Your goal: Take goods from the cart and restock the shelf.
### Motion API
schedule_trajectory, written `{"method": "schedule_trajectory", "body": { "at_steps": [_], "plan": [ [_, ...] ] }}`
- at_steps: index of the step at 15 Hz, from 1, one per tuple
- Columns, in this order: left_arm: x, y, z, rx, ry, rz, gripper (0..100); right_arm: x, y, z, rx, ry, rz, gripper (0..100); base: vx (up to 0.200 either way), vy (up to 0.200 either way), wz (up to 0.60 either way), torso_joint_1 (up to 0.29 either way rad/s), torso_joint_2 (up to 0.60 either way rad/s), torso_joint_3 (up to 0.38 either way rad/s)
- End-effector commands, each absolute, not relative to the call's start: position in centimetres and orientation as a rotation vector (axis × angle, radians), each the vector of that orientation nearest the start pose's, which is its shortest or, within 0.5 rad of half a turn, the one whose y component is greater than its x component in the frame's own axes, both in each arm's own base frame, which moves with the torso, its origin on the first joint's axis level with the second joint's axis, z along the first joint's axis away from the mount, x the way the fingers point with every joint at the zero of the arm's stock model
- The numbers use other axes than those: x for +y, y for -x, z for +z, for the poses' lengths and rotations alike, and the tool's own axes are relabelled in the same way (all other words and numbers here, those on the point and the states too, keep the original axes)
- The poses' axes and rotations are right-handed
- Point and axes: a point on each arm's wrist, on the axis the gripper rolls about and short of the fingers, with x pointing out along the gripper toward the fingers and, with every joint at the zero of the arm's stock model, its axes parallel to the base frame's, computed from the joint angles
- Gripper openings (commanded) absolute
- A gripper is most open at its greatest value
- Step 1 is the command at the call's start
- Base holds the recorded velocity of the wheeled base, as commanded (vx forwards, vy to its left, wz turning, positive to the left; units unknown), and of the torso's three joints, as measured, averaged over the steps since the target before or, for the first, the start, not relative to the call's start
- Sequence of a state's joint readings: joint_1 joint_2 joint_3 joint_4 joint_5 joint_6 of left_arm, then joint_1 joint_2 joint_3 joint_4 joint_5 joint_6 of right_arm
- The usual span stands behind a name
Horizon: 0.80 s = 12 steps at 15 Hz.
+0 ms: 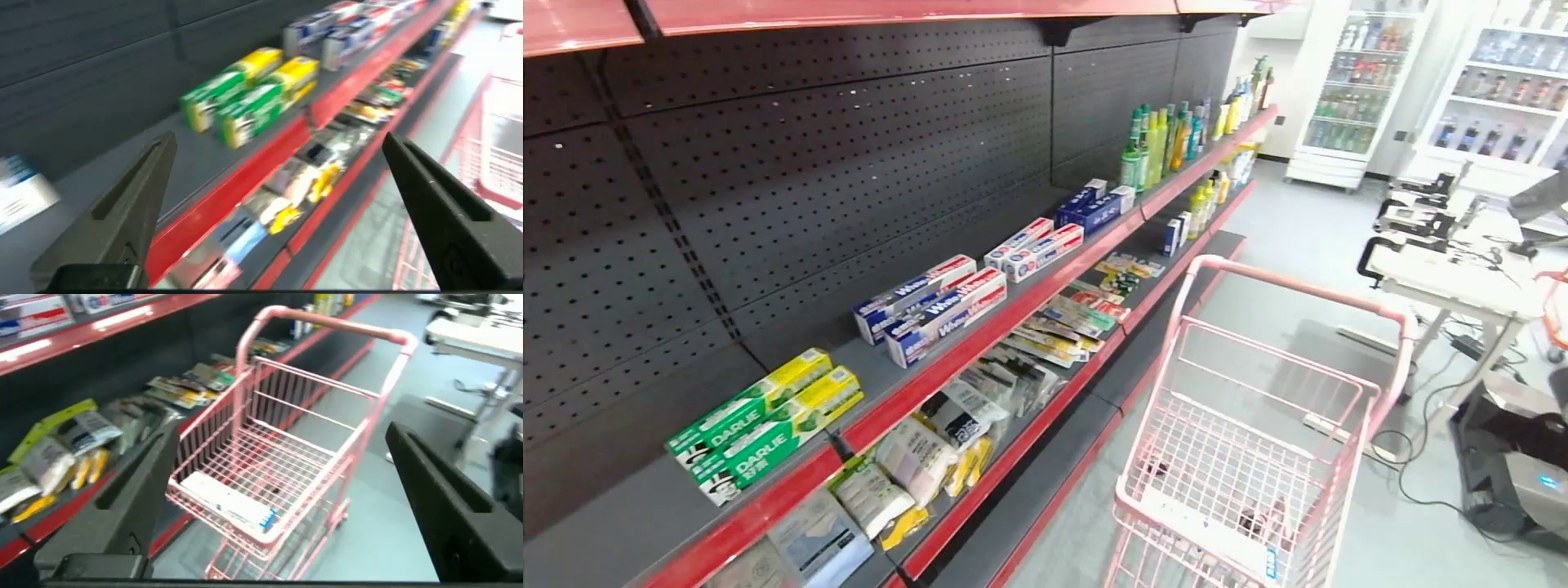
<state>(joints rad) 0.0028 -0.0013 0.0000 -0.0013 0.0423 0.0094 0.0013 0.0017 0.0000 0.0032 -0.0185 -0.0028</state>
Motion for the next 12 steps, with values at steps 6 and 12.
{"method": "schedule_trajectory", "body": {
  "at_steps": [6,12],
  "plan": [
    [0.09,2.28,7.56,-0.001,-0.008,0.046,100,-0.04,2.27,7.52,0.005,0.0,-0.017,100,0.0,0.0,-0.5,0.002,0.0,0.0],
    [0.09,2.28,7.56,-0.001,-0.009,0.046,100,-0.04,2.27,7.55,0.001,-0.017,-0.015,100,0.0,0.0,0.0,0.0,0.0,0.0]
  ]
}}
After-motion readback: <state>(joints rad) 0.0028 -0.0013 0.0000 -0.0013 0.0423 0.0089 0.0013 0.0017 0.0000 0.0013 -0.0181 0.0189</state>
